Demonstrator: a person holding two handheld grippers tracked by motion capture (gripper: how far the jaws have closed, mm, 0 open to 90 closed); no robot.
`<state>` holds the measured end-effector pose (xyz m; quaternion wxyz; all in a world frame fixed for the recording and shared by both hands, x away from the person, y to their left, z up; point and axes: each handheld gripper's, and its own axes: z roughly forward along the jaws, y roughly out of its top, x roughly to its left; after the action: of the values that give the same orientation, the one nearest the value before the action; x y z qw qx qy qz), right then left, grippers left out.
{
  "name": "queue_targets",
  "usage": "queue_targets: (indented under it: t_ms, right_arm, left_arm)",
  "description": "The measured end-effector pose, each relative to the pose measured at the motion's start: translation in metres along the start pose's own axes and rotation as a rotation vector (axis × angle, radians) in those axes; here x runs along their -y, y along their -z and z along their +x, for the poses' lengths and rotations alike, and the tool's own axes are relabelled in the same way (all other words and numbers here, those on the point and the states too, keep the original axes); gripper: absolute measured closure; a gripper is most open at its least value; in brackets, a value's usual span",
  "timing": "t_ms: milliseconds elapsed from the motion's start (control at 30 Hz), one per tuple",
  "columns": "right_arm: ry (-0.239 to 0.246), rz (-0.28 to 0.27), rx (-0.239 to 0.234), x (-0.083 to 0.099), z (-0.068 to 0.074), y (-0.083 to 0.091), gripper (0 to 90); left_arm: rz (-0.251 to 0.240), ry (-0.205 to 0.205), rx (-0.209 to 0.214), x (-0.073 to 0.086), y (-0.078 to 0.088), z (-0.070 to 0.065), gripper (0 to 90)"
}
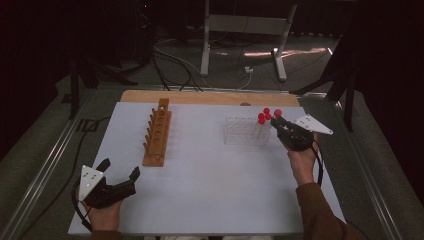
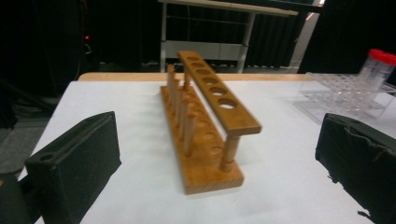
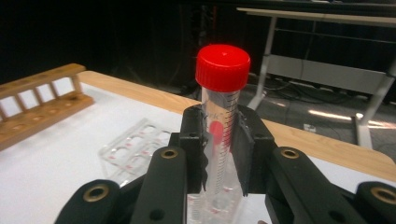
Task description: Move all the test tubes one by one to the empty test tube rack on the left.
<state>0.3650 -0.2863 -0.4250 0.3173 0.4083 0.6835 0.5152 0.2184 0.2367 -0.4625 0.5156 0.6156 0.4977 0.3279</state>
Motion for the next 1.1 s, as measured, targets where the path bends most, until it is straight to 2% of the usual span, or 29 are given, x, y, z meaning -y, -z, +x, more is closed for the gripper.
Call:
queue_targets:
  t_ms: [33, 67, 100, 200, 233, 267, 300, 333, 367, 400, 433, 467, 500, 533, 567, 600, 633, 667, 700, 733, 767, 800, 833, 867, 900, 933, 1033, 1100]
  right_arm:
    - [0.000, 0.002, -0.025, -0.001, 0.005, 0.003, 75.0]
    - [0.000, 0.002, -0.025, -0.001, 0.005, 0.003, 75.0]
    - [0.003, 0.006, -0.051, -0.002, 0.011, 0.005, 74.9]
    - [0.005, 0.008, -0.073, -0.003, 0.017, 0.008, 74.9]
    - [0.008, 0.014, -0.098, -0.002, 0.024, 0.010, 74.9]
    - [0.008, 0.014, -0.098, -0.002, 0.024, 0.010, 74.9]
    - [0.004, 0.013, -0.123, -0.001, 0.031, 0.012, 74.9]
    - [0.004, 0.013, -0.123, -0.001, 0.031, 0.012, 74.9]
    - [0.001, 0.017, -0.145, 0.001, 0.038, 0.014, 74.9]
    - [0.001, 0.017, -0.145, 0.001, 0.038, 0.014, 74.9]
    - [0.003, 0.023, -0.170, 0.002, 0.045, 0.015, 74.9]
    - [0.003, 0.023, -0.170, 0.002, 0.045, 0.015, 74.9]
    - [0.001, 0.029, -0.191, 0.004, 0.052, 0.015, 74.9]
    - [0.001, 0.029, -0.191, 0.004, 0.052, 0.015, 74.9]
    - [0.002, 0.037, -0.212, 0.007, 0.059, 0.015, 74.9]
    - [0.002, 0.037, -0.212, 0.007, 0.059, 0.015, 74.9]
    - [0.000, 0.038, -0.231, 0.010, 0.064, 0.015, 74.9]
    - [0.000, 0.038, -0.231, 0.010, 0.064, 0.015, 74.9]
    - [-0.001, 0.041, -0.245, 0.012, 0.069, 0.014, 74.9]
    - [-0.001, 0.041, -0.245, 0.012, 0.069, 0.014, 74.9]
    - [0.010, 0.051, -0.253, 0.013, 0.073, 0.012, 74.9]
    - [0.010, 0.051, -0.253, 0.013, 0.073, 0.012, 74.9]
    - [0.010, 0.055, -0.265, 0.014, 0.077, 0.012, 74.9]
    - [0.016, 0.059, -0.267, 0.014, 0.079, 0.012, 74.9]
    - [0.020, 0.060, -0.271, 0.014, 0.081, 0.012, 74.9]
    - [0.020, 0.060, -0.271, 0.014, 0.081, 0.012, 74.9]
    - [0.023, 0.080, -0.291, 0.015, 0.089, 0.012, 74.9]
    - [0.032, 0.094, -0.300, 0.016, 0.094, 0.011, 74.9]
  left_arm:
    - [0.007, -0.019, 0.013, -0.004, -0.002, -0.006, 0.7]
    - [0.007, -0.019, 0.013, -0.004, -0.002, -0.006, 0.7]
    - [0.015, -0.039, 0.034, -0.009, -0.006, -0.013, 0.7]
    - [0.023, -0.050, 0.051, -0.014, -0.010, -0.020, 0.7]
    - [0.027, -0.059, 0.078, -0.018, -0.014, -0.027, 0.7]
    - [0.027, -0.059, 0.078, -0.018, -0.014, -0.027, 0.8]
    - [0.028, -0.063, 0.091, -0.020, -0.017, -0.031, 0.7]
    - [0.029, -0.065, 0.106, -0.023, -0.019, -0.035, 0.7]
    - [0.029, -0.072, 0.153, -0.027, -0.025, -0.042, 0.7]
    - [0.029, -0.072, 0.153, -0.027, -0.025, -0.042, 0.7]
    - [0.042, -0.088, 0.184, -0.031, -0.032, -0.050, 0.7]
    - [0.042, -0.088, 0.184, -0.031, -0.032, -0.050, 0.7]
    - [0.047, -0.093, 0.200, -0.033, -0.035, -0.054, 0.7]
    - [0.052, -0.100, 0.217, -0.035, -0.038, -0.058, 0.7]
    - [0.067, -0.112, 0.255, -0.039, -0.045, -0.067, 0.7]
    - [0.067, -0.112, 0.255, -0.039, -0.045, -0.067, 0.7]
    - [0.076, -0.120, 0.279, -0.041, -0.048, -0.072, 0.7]
    - [0.082, -0.127, 0.298, -0.043, -0.051, -0.076, 0.7]
    - [0.086, -0.135, 0.331, -0.047, -0.057, -0.087, 0.7]
    - [0.086, -0.135, 0.331, -0.047, -0.057, -0.087, 0.7]
    - [0.084, -0.138, 0.364, -0.051, -0.063, -0.096, 0.7]
    - [0.084, -0.138, 0.364, -0.051, -0.063, -0.096, 0.7]
    - [0.082, -0.136, 0.387, -0.057, -0.069, -0.106, 0.8]
    - [0.082, -0.136, 0.387, -0.057, -0.069, -0.106, 1.3]
    - [0.080, -0.130, 0.407, -0.063, -0.076, -0.115, 1.4]
    - [0.080, -0.130, 0.407, -0.063, -0.076, -0.115, 1.4]
    - [0.085, -0.134, 0.428, -0.070, -0.086, -0.129, 1.5]
    - [0.090, -0.146, 0.426, -0.074, -0.092, -0.138, 3.7]
